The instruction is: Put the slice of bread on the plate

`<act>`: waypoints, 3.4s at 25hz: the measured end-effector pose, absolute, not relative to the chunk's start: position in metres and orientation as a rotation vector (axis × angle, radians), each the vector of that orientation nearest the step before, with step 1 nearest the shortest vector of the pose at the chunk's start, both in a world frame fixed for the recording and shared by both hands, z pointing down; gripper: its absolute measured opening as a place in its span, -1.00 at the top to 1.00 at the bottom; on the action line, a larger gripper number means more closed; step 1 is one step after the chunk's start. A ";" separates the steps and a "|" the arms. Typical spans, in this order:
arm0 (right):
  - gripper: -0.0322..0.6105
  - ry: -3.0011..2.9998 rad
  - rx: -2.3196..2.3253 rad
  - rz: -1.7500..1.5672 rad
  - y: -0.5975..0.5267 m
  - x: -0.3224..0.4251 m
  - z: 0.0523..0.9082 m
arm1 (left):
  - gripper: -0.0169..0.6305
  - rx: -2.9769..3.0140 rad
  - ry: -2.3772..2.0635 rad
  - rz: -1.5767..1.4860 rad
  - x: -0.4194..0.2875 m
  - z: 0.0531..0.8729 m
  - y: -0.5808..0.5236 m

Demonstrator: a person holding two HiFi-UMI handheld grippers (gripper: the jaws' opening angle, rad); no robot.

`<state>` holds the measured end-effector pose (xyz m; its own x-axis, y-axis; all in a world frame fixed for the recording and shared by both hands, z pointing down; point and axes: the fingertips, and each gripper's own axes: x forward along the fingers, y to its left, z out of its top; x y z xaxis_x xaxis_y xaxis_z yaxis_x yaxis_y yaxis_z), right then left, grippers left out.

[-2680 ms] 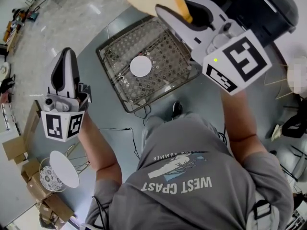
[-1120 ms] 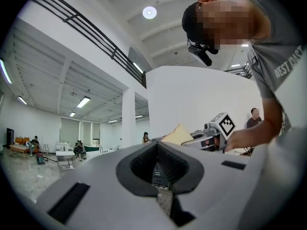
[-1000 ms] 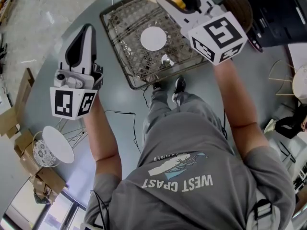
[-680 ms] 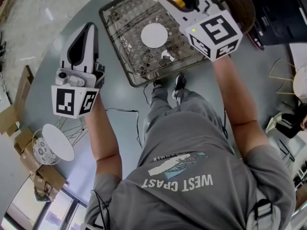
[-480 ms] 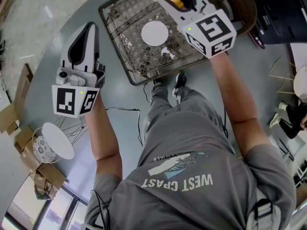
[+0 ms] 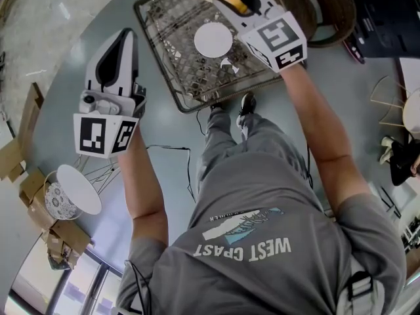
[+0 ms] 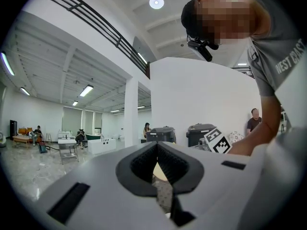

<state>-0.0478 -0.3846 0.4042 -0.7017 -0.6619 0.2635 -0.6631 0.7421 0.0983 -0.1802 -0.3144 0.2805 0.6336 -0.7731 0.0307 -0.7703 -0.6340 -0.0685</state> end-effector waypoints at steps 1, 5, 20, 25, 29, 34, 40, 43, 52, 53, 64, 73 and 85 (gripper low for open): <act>0.62 -2.657 1.034 0.006 -0.385 -0.050 0.409 | 0.92 -2.798 1.323 -0.091 -0.182 0.283 -0.315; 0.62 -2.632 1.025 0.005 -0.388 -0.052 0.429 | 0.92 -2.812 1.328 -0.100 -0.183 0.291 -0.316; 0.62 -2.500 0.936 -0.060 -0.387 -0.067 0.520 | 0.92 -2.858 1.357 -0.148 -0.190 0.324 -0.318; 0.62 -2.456 0.894 -0.113 -0.388 -0.072 0.545 | 0.92 -2.869 1.372 -0.160 -0.193 0.333 -0.320; 0.62 -2.420 0.872 -0.156 -0.386 -0.074 0.564 | 0.92 -2.878 1.378 -0.168 -0.195 0.341 -0.319; 0.62 -2.374 0.823 -0.205 -0.380 -0.079 0.591 | 0.92 -2.890 1.383 -0.180 -0.198 0.349 -0.320; 0.62 -2.318 0.761 -0.271 -0.375 -0.087 0.618 | 0.92 -2.899 1.392 -0.193 -0.204 0.356 -0.320; 0.62 -2.287 0.744 -0.296 -0.374 -0.089 0.630 | 0.92 -2.904 1.397 -0.198 -0.207 0.359 -0.321; 0.62 -2.182 0.681 -0.360 -0.367 -0.088 0.672 | 0.92 -2.921 1.399 -0.218 -0.217 0.368 -0.323; 0.62 -2.171 0.674 -0.375 -0.366 -0.088 0.675 | 0.92 -2.923 1.399 -0.221 -0.218 0.369 -0.323; 0.62 -2.003 0.587 -0.628 -0.364 -0.091 0.710 | 0.92 -2.950 1.391 -0.241 -0.225 0.383 -0.325; 0.62 -1.881 0.463 -0.732 -0.358 -0.091 0.739 | 0.92 -2.968 1.386 -0.251 -0.230 0.389 -0.329; 0.39 -1.725 0.157 -0.722 -0.327 -0.089 0.783 | 0.92 -2.986 1.388 -0.255 -0.228 0.395 -0.335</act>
